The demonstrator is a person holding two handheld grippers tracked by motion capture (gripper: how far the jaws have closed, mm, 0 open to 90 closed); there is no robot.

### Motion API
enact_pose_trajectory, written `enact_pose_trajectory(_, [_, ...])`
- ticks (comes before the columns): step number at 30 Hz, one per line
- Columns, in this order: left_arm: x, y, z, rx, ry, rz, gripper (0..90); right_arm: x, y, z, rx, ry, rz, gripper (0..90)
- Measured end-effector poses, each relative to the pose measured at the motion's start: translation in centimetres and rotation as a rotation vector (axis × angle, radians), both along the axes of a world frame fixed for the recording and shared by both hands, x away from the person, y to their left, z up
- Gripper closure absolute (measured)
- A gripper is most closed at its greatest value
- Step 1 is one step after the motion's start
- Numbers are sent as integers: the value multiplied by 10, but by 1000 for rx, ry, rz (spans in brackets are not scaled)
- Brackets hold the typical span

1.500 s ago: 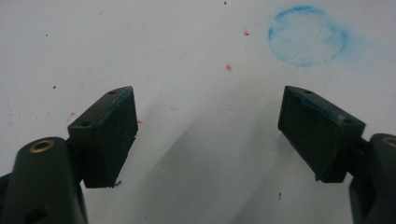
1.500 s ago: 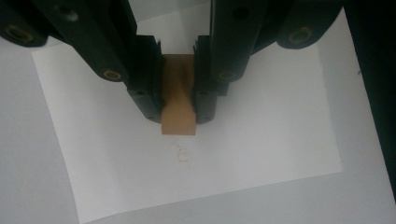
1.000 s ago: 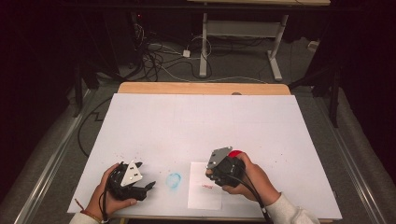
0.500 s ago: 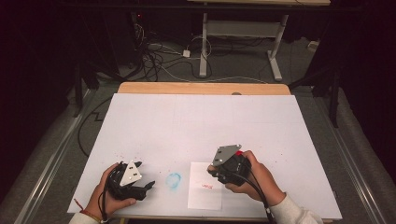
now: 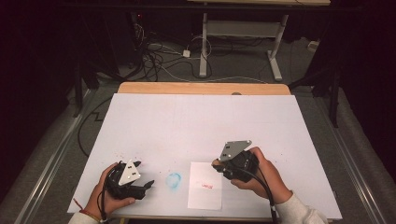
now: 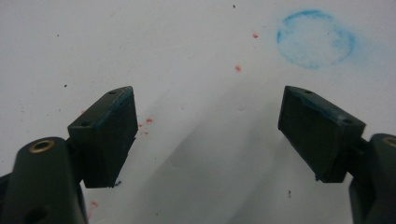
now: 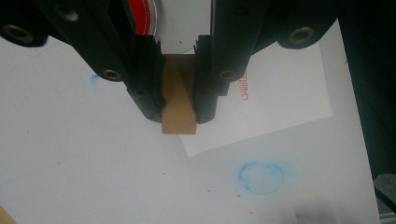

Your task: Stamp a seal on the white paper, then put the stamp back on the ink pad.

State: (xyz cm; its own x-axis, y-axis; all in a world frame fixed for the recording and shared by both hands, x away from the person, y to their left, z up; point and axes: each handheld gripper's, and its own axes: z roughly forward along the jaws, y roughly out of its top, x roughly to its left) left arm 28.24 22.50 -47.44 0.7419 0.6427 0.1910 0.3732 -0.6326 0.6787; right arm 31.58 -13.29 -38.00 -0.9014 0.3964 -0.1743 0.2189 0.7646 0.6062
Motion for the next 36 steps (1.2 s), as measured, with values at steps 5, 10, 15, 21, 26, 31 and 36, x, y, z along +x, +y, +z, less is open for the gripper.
enact_pose_trajectory(5, [0, 1, 0, -3, 0, 0, 191, 1, -4, 0, -15, -4, -17, 764])
enact_pose_trajectory(10, [0, 1, 1, -3, -1, 3, 191, 2, -9, 1, -18, 0, -23, 764])
enact_pose_trajectory(15, [-1, 1, 1, 1, 1, 2, 191, 3, -14, 2, -13, -8, -35, 764])
enact_pose_trajectory(21, [-2, 1, 2, -1, -5, 4, 191, 3, -19, 4, -10, -10, -46, 764])
enact_pose_trajectory(26, [-1, 1, 1, 4, 1, 5, 191, 4, -21, 5, -17, -9, -56, 764])
enact_pose_trajectory(31, [-3, 1, 1, 6, -1, 7, 191, 7, -25, 5, -22, -16, -82, 764])
enact_pose_trajectory(36, [-2, -2, 0, 23, -1, -5, 191, 16, -30, -3, -58, 2, -117, 763])
